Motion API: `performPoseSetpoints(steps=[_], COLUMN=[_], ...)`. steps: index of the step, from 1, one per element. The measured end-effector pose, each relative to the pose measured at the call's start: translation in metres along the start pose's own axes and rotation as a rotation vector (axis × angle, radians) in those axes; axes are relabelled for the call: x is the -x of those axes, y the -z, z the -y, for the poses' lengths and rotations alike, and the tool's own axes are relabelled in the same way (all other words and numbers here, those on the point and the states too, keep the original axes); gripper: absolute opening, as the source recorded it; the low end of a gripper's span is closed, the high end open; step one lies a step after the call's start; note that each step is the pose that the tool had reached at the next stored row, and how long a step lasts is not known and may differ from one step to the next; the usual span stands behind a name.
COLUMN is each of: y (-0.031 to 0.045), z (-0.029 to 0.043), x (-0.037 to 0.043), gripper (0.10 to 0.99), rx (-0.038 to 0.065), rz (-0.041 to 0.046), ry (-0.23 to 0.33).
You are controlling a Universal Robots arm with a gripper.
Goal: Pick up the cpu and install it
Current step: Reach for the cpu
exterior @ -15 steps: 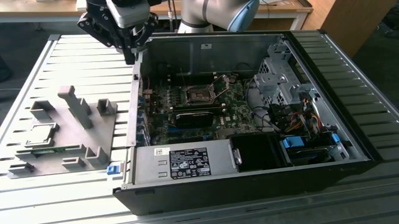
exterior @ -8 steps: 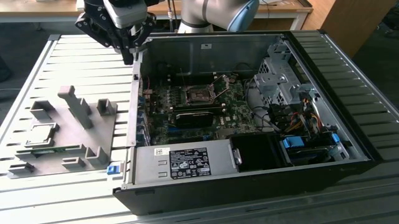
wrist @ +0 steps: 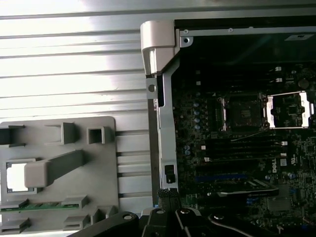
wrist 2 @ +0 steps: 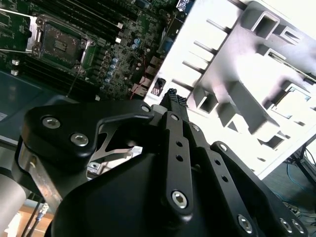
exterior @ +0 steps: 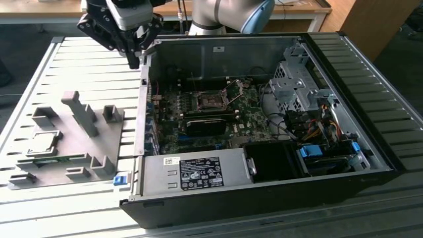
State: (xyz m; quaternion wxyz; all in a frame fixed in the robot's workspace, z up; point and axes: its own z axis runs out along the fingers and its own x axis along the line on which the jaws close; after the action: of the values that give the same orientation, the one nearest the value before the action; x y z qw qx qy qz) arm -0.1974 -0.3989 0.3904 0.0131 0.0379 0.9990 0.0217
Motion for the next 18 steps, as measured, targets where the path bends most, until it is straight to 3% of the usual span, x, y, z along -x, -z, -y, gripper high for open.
performPoseSetpoints(steps=[18], y=[-0.0003], z=[0.0007], x=[-0.0088], gripper=[0.106], rx=[0.0], rz=[0.0], ry=[0.0])
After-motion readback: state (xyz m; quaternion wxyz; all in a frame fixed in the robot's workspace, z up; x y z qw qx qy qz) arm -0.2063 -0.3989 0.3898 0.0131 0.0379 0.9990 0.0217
